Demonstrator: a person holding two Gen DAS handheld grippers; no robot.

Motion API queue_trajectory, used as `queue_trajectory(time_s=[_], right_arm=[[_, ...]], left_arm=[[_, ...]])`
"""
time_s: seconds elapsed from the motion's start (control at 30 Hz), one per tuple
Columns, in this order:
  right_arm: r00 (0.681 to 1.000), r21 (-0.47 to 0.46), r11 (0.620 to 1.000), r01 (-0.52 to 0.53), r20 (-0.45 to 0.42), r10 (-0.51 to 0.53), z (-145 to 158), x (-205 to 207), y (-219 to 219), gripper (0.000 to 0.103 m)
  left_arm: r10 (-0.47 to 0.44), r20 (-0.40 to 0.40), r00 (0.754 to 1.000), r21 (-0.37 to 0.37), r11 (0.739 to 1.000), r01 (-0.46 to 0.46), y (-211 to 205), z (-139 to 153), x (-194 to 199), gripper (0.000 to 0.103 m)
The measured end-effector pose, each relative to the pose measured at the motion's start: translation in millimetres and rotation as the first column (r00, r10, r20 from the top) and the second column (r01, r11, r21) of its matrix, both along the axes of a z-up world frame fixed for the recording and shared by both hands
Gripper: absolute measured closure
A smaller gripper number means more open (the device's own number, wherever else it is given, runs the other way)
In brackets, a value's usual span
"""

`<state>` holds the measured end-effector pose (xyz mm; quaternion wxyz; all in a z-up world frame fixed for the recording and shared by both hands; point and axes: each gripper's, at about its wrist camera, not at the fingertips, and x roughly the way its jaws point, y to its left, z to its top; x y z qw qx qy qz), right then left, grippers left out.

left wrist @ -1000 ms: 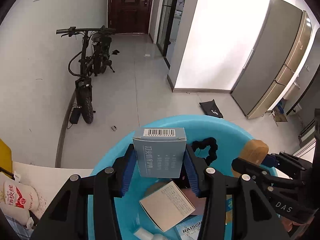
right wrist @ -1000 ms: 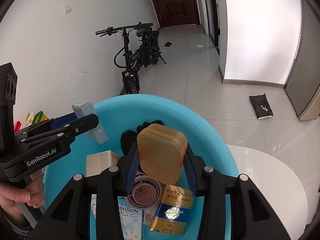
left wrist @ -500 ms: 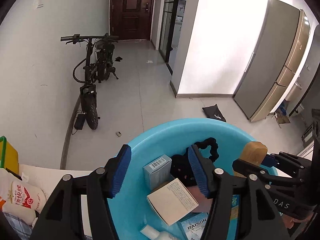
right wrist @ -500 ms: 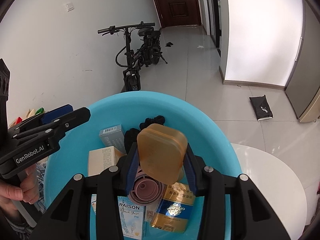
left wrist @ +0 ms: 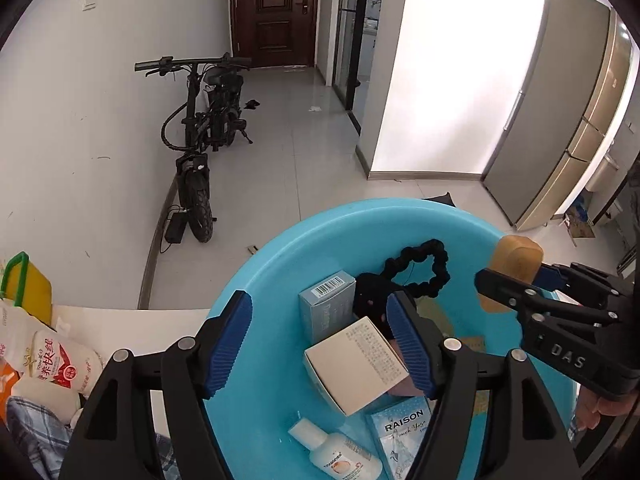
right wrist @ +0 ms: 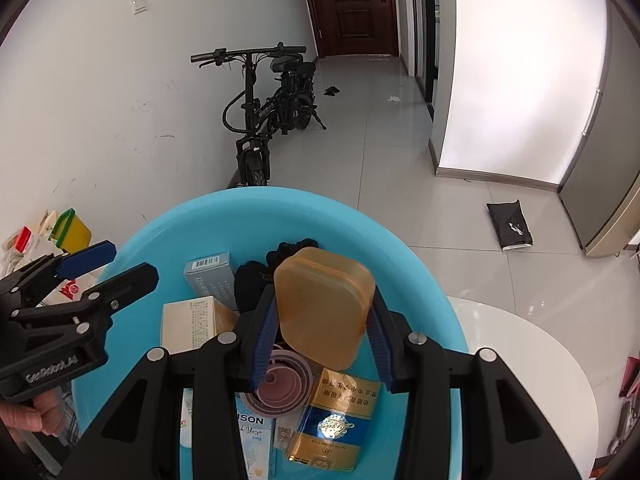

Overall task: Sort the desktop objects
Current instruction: 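Open the left tool to drop the box while the right tool releases the soap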

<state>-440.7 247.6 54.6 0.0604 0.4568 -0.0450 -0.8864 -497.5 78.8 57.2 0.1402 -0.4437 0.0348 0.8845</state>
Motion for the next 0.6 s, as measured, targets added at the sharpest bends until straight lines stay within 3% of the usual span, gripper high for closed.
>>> queue_trajectory(time_s=[0.07, 0.17, 0.23, 0.43, 0.6], right_arm=[[1.000, 0.020, 1.000, -0.004, 0.005, 0.004, -4, -2, -3, 0.062], [1.000, -0.011, 1.000, 0.017, 0.002, -0.017, -9, -2, 0, 0.058], [0.999, -0.046, 0.999, 0.027, 0.026, -0.026, -13, -4, 4, 0.037], [0.999, -0.085, 0.996, 0.040, 0.028, -0.038, -14, -1, 13, 0.032], [0.999, -0.078, 0.996, 0.032, 0.025, -0.030, -13, 2, 10, 0.029]], left_arm=[[-0.019, 0.003, 1.000, 0.000, 1.000, 0.019, 2, 0, 4, 0.014], [-0.025, 0.014, 1.000, 0.001, 1.000, 0.025, 3, -2, 7, 0.014], [-0.020, 0.024, 1.000, -0.001, 1.000, 0.020, 2, -4, 9, 0.014], [-0.036, -0.002, 0.999, -0.054, 0.998, 0.036, 6, -5, 17, 0.014], [-0.047, 0.006, 0.999, -0.041, 0.998, 0.047, 6, -6, 22, 0.014]])
